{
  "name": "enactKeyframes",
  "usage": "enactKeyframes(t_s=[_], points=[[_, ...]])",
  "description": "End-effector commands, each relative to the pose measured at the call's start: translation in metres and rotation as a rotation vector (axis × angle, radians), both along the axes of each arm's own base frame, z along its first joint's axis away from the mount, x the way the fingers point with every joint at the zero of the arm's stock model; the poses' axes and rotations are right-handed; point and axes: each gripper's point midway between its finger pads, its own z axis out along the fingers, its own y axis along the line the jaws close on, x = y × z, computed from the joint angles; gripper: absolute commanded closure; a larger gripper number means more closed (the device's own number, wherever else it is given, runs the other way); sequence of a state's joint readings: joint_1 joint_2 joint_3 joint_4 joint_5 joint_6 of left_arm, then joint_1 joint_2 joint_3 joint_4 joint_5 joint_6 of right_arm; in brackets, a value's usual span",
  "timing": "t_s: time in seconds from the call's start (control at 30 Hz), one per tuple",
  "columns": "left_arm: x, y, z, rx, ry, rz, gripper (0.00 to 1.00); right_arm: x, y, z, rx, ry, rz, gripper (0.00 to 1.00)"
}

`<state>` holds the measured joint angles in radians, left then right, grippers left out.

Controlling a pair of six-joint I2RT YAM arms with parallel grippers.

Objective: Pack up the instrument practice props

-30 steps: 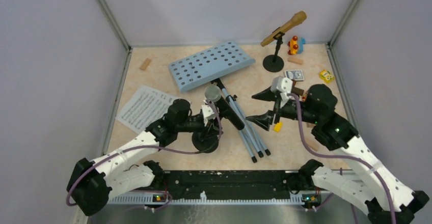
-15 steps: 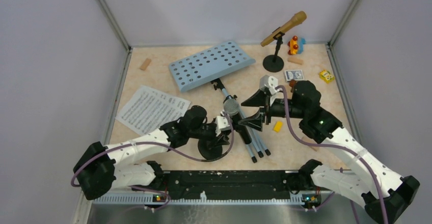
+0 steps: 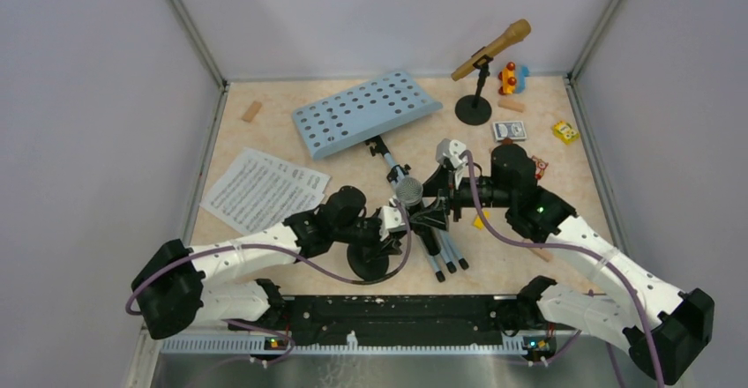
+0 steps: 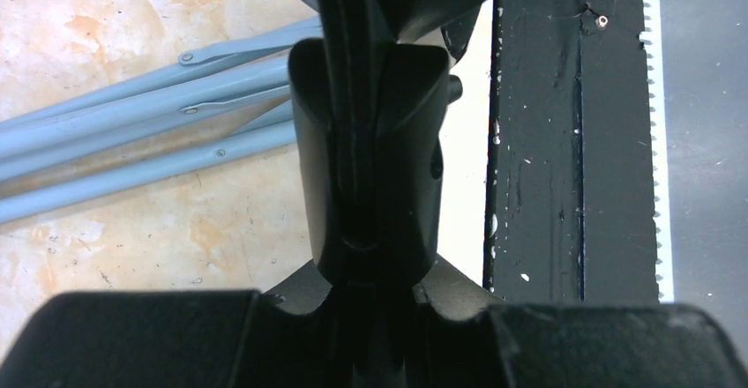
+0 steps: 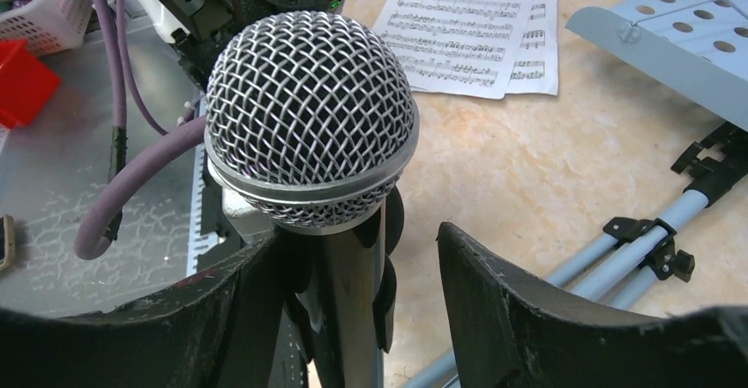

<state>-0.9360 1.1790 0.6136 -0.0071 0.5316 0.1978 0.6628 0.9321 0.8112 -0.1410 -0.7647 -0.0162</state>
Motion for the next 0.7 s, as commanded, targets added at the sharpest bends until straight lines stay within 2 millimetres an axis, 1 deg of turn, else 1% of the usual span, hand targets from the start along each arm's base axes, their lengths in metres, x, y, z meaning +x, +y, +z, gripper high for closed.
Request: enactKeyframes(t_s=[0.0, 0.07, 0.1, 0.17, 0.2, 0.23, 0.33, 0.4, 0.43, 0.47, 0.5, 0.6, 0.67], points=[[0.003, -0.027, 0.040, -0.105, -0.107, -0.061, 1.00, 0.006, 0.010, 0.015, 0.059, -0.072, 0.006, 0.40], [0.000, -0.029, 0.037, -0.091, -0.105, -0.068, 1.00, 0.007, 0.011, 0.014, 0.061, -0.075, 0.005, 0.44], [0.000, -0.029, 0.036, -0.088, -0.103, -0.070, 1.00, 0.007, 0.011, 0.013, 0.060, -0.077, 0.004, 0.48], [-0.002, -0.030, 0.034, -0.085, -0.099, -0.075, 1.00, 0.005, 0.010, 0.010, 0.057, -0.082, 0.010, 0.60], [-0.003, -0.030, 0.034, -0.085, -0.097, -0.078, 1.00, 0.004, 0.010, 0.009, 0.057, -0.083, 0.020, 0.69], [-0.004, -0.030, 0.033, -0.084, -0.097, -0.079, 1.00, 0.000, 0.009, 0.004, 0.052, -0.082, 0.034, 0.75], [-0.001, -0.029, 0.031, -0.082, -0.098, -0.056, 1.00, -0.003, 0.009, 0.008, 0.098, -0.120, 0.044, 0.86], [0.003, -0.027, 0.030, -0.092, -0.096, -0.008, 0.90, -0.003, 0.007, 0.010, 0.125, -0.118, 0.014, 0.95], [0.005, -0.026, 0.031, -0.104, -0.098, 0.013, 0.82, -0.001, 0.004, 0.012, 0.142, -0.116, -0.020, 0.98], [0.007, -0.024, 0.030, -0.119, -0.099, 0.038, 0.68, 0.001, 0.002, 0.014, 0.161, -0.108, -0.055, 1.00], [0.009, -0.023, 0.032, -0.145, -0.103, 0.068, 0.59, 0.003, 0.000, 0.014, 0.179, -0.098, -0.083, 1.00], [0.013, -0.018, 0.035, -0.223, -0.120, 0.132, 0.43, 0.005, -0.005, 0.016, 0.227, -0.069, -0.144, 1.00], [0.015, -0.015, 0.033, -0.256, -0.127, 0.160, 0.40, 0.005, -0.008, 0.016, 0.256, -0.055, -0.175, 1.00]])
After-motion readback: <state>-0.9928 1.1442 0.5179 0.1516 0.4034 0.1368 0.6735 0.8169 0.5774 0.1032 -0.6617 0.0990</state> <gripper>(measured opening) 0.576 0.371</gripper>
